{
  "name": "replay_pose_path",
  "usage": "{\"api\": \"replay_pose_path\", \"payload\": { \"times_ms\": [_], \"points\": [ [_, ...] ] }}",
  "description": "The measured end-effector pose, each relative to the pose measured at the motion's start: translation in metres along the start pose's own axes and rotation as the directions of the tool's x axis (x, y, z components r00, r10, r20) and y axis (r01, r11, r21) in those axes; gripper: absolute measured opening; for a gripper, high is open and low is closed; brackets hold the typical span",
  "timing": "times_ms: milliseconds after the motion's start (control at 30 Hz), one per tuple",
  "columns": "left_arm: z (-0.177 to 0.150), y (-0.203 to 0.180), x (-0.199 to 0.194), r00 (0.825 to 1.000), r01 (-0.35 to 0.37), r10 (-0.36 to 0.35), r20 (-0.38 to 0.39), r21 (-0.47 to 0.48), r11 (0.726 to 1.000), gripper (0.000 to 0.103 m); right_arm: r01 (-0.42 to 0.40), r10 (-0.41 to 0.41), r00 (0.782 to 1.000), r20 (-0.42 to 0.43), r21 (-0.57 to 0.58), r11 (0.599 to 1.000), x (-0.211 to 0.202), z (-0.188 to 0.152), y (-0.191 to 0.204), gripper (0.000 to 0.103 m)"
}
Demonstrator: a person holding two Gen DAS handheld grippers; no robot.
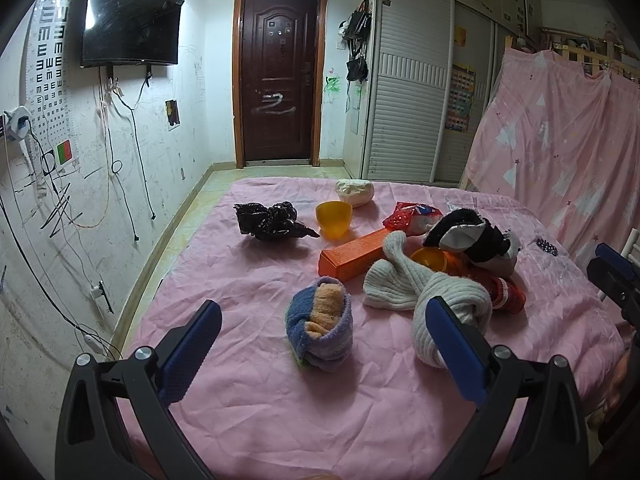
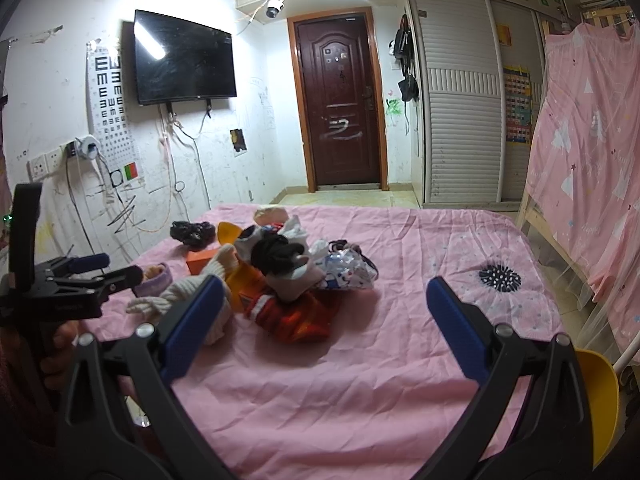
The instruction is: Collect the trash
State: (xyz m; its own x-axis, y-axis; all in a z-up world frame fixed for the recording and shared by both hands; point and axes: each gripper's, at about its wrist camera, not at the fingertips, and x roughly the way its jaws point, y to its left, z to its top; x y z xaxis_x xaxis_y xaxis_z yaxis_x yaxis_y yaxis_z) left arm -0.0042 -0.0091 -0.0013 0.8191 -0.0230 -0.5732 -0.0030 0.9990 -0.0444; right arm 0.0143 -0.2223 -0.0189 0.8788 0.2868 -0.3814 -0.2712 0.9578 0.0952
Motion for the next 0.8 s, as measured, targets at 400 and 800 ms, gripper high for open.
{"api": "replay_pose_path", "payload": {
  "times_ms": [400, 800],
  "points": [
    [0.000, 0.000, 0.000, 1.000, 0.000, 0.000, -0.001, 0.000, 1.000, 0.094, 0.000, 0.000, 1.000, 0.000, 0.001, 1.000, 0.000, 0.000, 0.000, 0.098],
    [0.009, 0.008, 0.019, 0.999, 0.024, -0.025, -0.046, -0.008, 1.000, 0.094, 0.000, 0.000, 1.000, -0.022, -0.004, 1.000, 0.011, -0.003, 0.000, 0.098]
  ]
}}
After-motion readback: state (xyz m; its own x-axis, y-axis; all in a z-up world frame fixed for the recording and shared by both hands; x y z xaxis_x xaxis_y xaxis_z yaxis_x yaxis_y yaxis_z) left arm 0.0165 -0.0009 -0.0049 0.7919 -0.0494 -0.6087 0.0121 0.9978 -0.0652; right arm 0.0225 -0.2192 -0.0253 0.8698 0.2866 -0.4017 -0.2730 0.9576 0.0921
